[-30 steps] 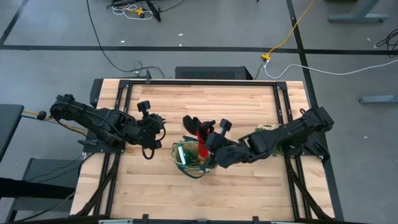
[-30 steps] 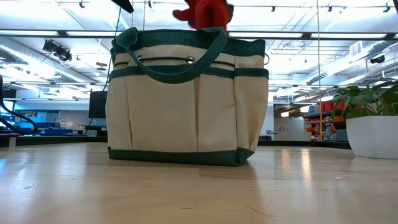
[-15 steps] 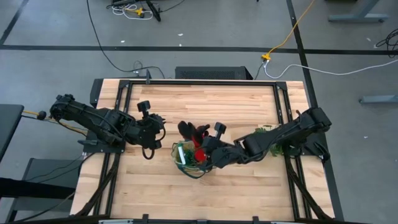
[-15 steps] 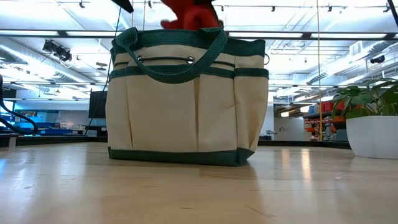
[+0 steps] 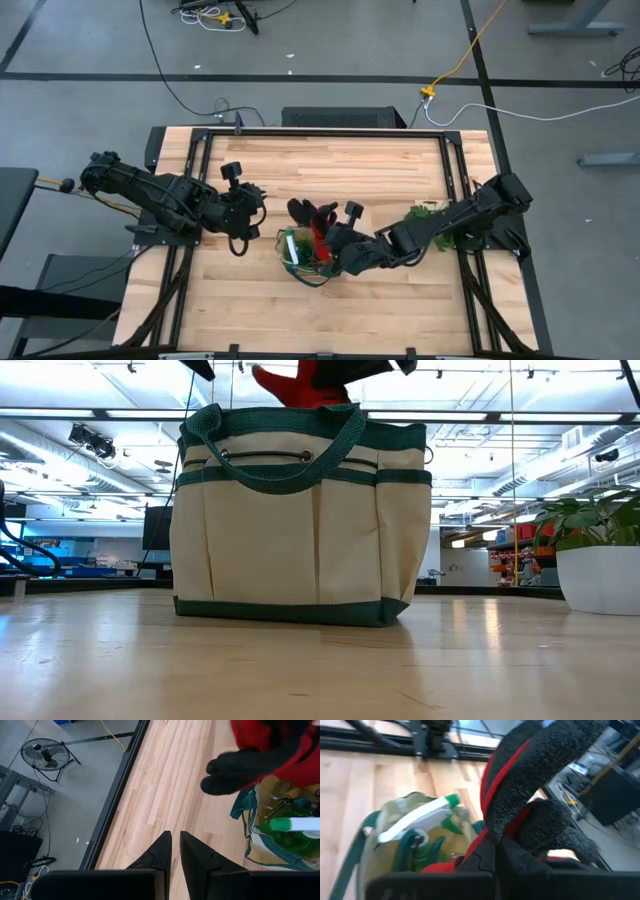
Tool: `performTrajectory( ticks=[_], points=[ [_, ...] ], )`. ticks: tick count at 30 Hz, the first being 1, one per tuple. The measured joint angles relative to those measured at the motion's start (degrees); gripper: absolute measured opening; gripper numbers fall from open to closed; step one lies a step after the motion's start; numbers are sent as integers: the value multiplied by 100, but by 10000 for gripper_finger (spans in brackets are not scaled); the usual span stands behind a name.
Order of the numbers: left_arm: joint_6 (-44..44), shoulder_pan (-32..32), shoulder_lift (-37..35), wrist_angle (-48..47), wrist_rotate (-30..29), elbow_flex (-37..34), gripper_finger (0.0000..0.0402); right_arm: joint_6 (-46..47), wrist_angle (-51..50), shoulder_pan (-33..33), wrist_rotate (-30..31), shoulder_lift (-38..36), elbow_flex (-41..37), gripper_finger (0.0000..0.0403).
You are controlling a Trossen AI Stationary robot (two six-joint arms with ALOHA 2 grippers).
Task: Pick & Place Garden tools in Gardening bag
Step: Put the red gloves into the gardening bag
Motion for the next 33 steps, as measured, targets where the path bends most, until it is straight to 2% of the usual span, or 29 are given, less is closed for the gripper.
performTrajectory(
  ticks=[4, 19, 33],
  points=[
    [0, 1, 0, 0, 0, 0, 44, -142, 357, 71, -238, 8, -131, 0],
    [-13, -1, 0, 0, 0, 0, 44, 169, 479, 389, -296, 35, -511, 0],
    [-9, 0, 0, -1, 0, 0, 44, 916, 292, 493, -860, 146, -511, 0]
  ],
)
